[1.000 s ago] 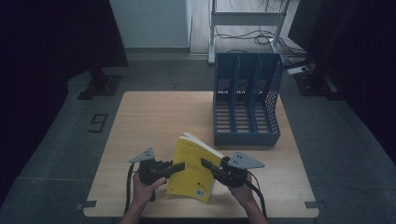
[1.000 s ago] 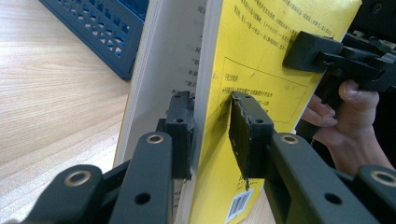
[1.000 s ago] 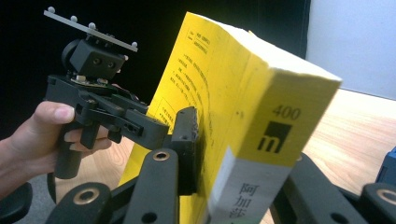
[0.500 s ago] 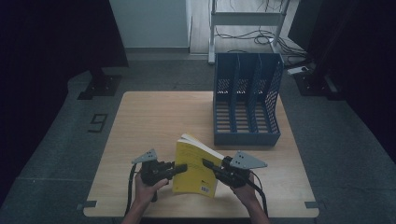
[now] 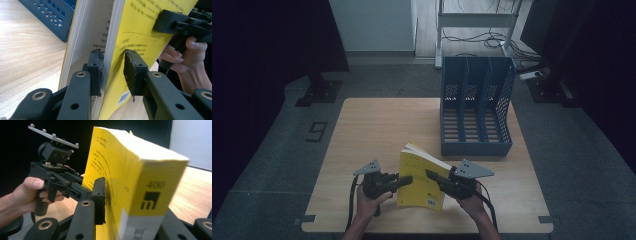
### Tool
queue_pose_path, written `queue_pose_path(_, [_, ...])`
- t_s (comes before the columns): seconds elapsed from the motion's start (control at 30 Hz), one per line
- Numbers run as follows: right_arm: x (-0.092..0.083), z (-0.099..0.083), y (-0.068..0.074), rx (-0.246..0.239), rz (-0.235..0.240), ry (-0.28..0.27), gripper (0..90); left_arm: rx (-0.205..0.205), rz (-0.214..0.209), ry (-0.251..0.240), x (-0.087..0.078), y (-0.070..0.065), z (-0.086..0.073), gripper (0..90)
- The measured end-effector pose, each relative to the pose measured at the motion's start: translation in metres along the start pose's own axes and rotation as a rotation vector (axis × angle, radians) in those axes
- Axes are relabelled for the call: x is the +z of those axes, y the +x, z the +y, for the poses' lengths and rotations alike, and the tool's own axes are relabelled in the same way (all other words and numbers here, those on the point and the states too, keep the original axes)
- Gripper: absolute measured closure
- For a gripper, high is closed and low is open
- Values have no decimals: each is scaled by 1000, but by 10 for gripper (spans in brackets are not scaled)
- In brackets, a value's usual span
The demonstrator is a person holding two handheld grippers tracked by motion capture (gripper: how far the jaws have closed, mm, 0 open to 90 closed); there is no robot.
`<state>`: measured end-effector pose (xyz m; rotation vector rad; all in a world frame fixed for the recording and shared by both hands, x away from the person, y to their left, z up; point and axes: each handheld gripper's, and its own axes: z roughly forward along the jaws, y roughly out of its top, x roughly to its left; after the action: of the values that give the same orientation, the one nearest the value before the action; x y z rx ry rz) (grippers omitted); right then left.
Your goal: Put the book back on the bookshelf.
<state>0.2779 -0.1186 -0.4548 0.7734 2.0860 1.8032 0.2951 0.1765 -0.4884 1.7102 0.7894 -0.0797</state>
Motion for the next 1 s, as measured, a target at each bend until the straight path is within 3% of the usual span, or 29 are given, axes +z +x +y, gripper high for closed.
queue_pose_path(0.47, [0, 1, 3, 14, -1, 2, 741, 1, 10, -7, 1, 1, 0, 626])
queue_pose_path(0.67, [-1, 2, 6, 16, 5, -6, 743, 6, 30, -28, 0, 1, 0, 539])
queue_pose_path(0.8, [-3, 4, 8, 8, -3, -16, 744, 7, 65, -54, -3, 3, 0, 508])
queue_pose_path(1.0, [-9, 7, 9, -2, -47, -36, 745, 13, 95, -85, -7, 6, 1, 465])
